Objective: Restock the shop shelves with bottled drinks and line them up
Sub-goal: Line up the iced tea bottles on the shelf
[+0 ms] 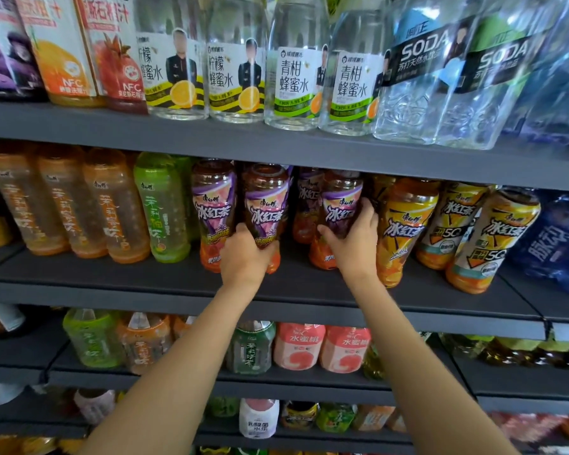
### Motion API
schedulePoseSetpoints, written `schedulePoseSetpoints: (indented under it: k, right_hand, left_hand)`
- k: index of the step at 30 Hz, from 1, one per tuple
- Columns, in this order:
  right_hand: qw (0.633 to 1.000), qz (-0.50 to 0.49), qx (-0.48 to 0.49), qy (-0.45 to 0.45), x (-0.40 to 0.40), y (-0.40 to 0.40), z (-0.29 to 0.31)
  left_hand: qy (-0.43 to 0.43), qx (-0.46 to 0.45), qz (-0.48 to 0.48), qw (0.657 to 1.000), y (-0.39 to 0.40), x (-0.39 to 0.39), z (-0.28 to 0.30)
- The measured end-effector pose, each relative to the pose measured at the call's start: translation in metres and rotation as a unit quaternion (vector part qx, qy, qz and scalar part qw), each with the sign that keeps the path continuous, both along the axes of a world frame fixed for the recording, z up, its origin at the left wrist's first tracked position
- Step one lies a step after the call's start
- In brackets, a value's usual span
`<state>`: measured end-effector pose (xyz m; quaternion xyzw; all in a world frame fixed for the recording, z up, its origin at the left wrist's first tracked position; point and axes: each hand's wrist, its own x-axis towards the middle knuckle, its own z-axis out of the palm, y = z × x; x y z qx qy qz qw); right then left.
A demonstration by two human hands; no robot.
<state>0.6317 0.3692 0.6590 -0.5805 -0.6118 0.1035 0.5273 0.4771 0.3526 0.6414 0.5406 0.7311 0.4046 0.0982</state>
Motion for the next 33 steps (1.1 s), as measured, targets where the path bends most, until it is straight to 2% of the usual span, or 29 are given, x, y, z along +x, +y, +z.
schedulePoseSetpoints:
  k: [2, 3, 4, 6, 12, 14, 18, 21, 23, 26, 29, 31, 33]
  right_hand:
    - [0.992, 0.001, 0.122, -0.032, -0.012, -0.019, -0.013]
    - [0.989, 0.024, 0.140, -0.050, -0.019, -0.023, -0.018]
    - [0.989, 0.056, 0.123, -0.056, -0.027, -0.021, -0.022]
    - [0.992, 0.114, 0.026, -0.040, -0.044, -0.008, -0.021]
    - [0.967, 0.188, -0.167, 0.040, -0.085, 0.046, -0.007]
    - [0.966, 0.177, -0.186, 0.025, -0.097, 0.055, -0.005]
    - [0.978, 0.130, -0.161, 0.011, -0.103, 0.061, -0.010]
    - [0.992, 0.051, -0.113, 0.020, -0.103, 0.054, -0.020]
    - [0.994, 0.009, -0.105, -0.007, -0.102, 0.050, -0.024]
    - [0.991, 0.040, -0.124, -0.036, -0.097, 0.054, -0.023]
    - [0.984, 0.106, -0.140, 0.005, -0.092, 0.054, -0.027]
    - [0.985, 0.101, -0.140, 0.030, -0.089, 0.050, -0.029]
    - [0.989, 0.075, -0.127, 0.019, -0.088, 0.050, -0.028]
  left_hand:
    - [0.012, 0.009, -0.016, 1.000, -0.010, -0.010, -0.002]
    - [0.014, 0.018, -0.025, 0.999, -0.016, -0.014, -0.004]
    - [0.015, 0.025, -0.031, 0.999, -0.023, -0.019, -0.004]
    - [0.012, 0.025, -0.042, 0.999, -0.035, -0.028, -0.004]
    - [-0.010, 0.008, -0.054, 0.998, -0.048, -0.049, -0.002]
    - [-0.012, 0.002, -0.052, 0.999, -0.048, -0.052, -0.002]
    - [0.002, -0.001, -0.053, 0.999, -0.045, -0.054, -0.003]
    - [0.009, 0.005, -0.058, 0.998, -0.046, -0.054, -0.004]
    - [0.013, 0.007, -0.063, 0.998, -0.046, -0.055, -0.003]
    - [0.015, 0.011, -0.067, 0.998, -0.047, -0.054, -0.004]
    - [0.023, 0.018, -0.064, 0.997, -0.048, -0.054, -0.003]
    - [0.024, 0.020, -0.069, 0.997, -0.048, -0.053, -0.003]
    - [0.023, 0.017, -0.071, 0.997, -0.048, -0.053, -0.003]
